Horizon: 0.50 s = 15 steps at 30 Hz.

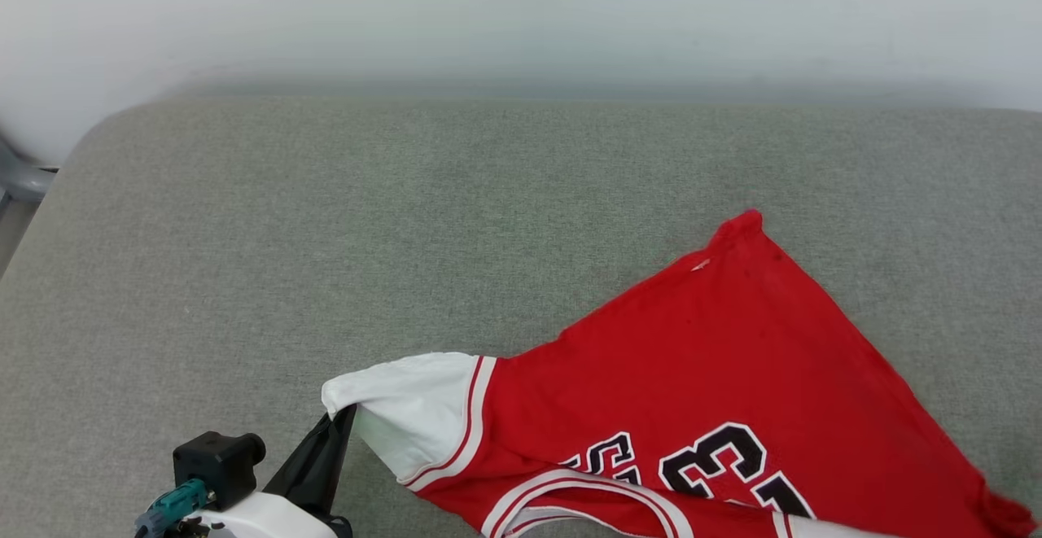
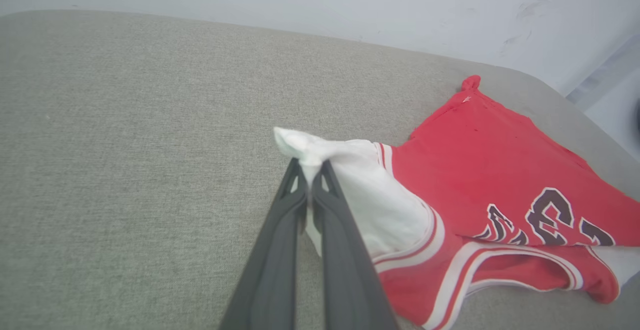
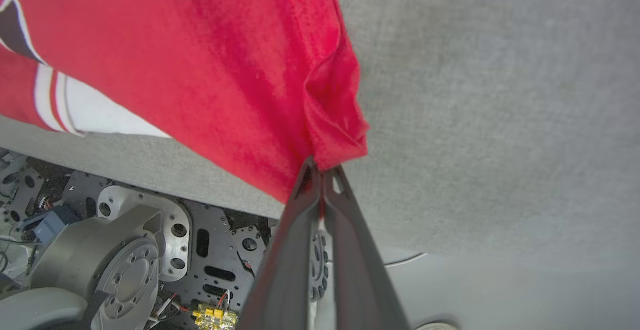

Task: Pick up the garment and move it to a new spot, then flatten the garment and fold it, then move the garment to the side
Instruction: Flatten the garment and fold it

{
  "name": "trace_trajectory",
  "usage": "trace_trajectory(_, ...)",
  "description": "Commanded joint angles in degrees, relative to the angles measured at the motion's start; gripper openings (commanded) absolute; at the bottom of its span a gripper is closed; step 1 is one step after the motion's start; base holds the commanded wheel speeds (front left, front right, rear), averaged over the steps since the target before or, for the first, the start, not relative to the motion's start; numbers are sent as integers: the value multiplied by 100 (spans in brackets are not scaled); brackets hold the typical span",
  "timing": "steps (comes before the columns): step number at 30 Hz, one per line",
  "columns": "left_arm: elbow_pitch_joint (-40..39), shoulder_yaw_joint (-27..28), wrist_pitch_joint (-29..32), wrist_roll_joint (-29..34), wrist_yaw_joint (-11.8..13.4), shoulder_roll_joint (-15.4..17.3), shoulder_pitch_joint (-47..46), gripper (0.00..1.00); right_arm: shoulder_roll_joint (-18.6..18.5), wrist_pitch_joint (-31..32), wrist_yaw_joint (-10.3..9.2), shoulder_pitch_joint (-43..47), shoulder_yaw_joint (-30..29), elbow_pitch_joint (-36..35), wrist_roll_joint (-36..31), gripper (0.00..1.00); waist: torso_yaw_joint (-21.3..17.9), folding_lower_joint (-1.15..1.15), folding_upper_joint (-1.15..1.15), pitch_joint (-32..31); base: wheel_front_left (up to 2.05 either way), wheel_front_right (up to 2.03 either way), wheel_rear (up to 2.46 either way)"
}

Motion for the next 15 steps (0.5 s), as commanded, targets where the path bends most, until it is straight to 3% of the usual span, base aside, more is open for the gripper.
trace_trajectory(1,-27,2,15,24,14,31,26,0,200,-84,-5,293,-102,-23,-69,0,-16,2,0,9,0,0,0)
trace_trajectory(6,-29,10,17,20,14,36,-24,0,658,-204,-5,840,-174,41,-240,0,-26,2,0,56,0,0,0)
trace_trajectory(11,11,39,-11,19,27,46,-33,0,820,-357,-5,856,-190,-88,-404,0,-53,2,0,54,0,0,0)
trace_trajectory(12,14,46,-18,12,28,42,-19,0,817,-412,-5,786,-248,-129,-433,20,-64,2,0,42,0,0,0)
trace_trajectory(13,14,49,-25,9,29,39,-5,0,797,-485,-5,718,-325,-180,-458,85,-71,2,0,31,0,0,0)
trace_trajectory(14,15,43,-30,11,25,37,6,0,779,-555,-5,659,-406,-227,-477,100,-73,2,0,22,0,0,0)
trace_trajectory(15,16,35,-32,16,18,34,12,0,780,-612,-5,592,-501,-267,-478,100,-72,2,0,14,0,0,0)
